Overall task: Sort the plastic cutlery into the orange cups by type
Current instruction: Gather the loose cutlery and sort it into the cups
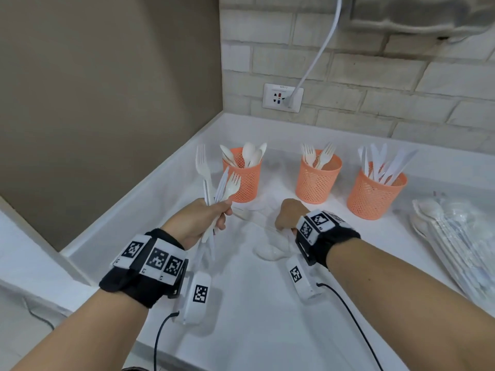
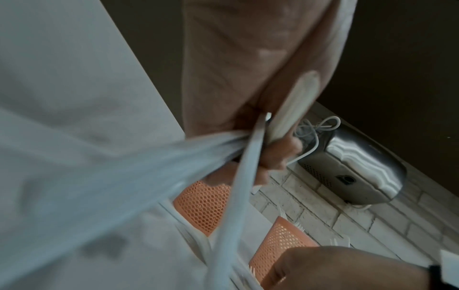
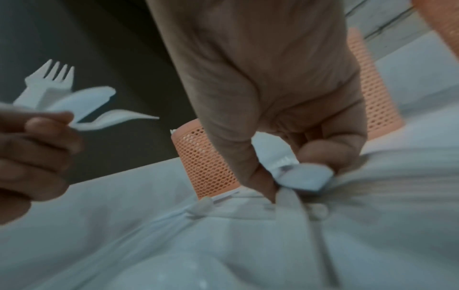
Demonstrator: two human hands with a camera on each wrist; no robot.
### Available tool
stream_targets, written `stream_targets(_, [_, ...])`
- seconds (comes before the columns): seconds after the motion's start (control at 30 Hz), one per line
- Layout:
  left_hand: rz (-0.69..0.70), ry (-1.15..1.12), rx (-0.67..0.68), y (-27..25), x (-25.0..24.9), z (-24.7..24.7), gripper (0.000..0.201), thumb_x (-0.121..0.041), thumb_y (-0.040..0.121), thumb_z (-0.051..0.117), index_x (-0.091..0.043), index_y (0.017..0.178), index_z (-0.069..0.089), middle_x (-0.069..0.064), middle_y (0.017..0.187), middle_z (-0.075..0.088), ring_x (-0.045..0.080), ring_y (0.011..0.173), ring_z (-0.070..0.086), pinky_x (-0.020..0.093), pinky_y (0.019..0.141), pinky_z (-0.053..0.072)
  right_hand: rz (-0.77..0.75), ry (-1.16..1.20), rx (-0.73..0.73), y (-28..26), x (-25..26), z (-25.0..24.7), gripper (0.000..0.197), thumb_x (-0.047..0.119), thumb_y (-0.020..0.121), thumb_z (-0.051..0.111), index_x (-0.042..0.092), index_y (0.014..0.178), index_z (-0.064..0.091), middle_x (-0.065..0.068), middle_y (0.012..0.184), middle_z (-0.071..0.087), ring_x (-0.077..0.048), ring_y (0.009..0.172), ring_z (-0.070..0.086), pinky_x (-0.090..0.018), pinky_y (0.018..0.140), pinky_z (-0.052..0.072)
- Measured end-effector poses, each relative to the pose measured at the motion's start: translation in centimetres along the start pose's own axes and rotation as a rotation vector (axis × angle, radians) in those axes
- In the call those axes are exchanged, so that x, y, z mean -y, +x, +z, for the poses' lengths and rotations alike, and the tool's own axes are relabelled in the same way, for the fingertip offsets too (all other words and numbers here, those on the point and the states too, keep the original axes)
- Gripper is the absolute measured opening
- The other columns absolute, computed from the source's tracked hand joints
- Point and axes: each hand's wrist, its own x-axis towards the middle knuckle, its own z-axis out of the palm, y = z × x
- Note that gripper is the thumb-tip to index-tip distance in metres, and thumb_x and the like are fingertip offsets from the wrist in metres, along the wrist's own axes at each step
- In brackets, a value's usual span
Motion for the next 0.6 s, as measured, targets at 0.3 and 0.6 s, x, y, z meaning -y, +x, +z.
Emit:
stream_targets(0.3, [0.047, -0.241, 0.034, 0.2, -0.1, 2.0, 0.011, -0.018, 0.091, 0.057, -0.009, 0.085, 0.055, -0.007, 0.042, 0.037, 0.006, 0.035, 0.035, 0.024, 0.053, 0.052, 0.031, 0.321, 0.041, -4.6, -0.7, -2.2, 0.014, 0.007, 0.095, 0.032, 0.004, 0.104, 0.043, -0.007, 0.077, 0.045, -0.017, 0.053, 0.05, -0.023, 0.05, 0.037])
stream_targets(0.6, [0.321, -0.146, 0.139, -0.2, -1.0, 3.2, 0.013, -0.014, 0.091, 0.054, -0.012, 0.08, 0.06, -0.01, 0.047, 0.055, 0.005, 0.047, 0.042, 0.015, 0.044, 0.034, -0.418, 0.999, 0.15, -6.2, 3.8, -3.9, 0.031, 0.011, 0.1, 0.034, -0.005, 0.094, 0.06, -0.016, 0.088, 0.065, -0.022, 0.077, 0.062, -0.029, 0.082, 0.054])
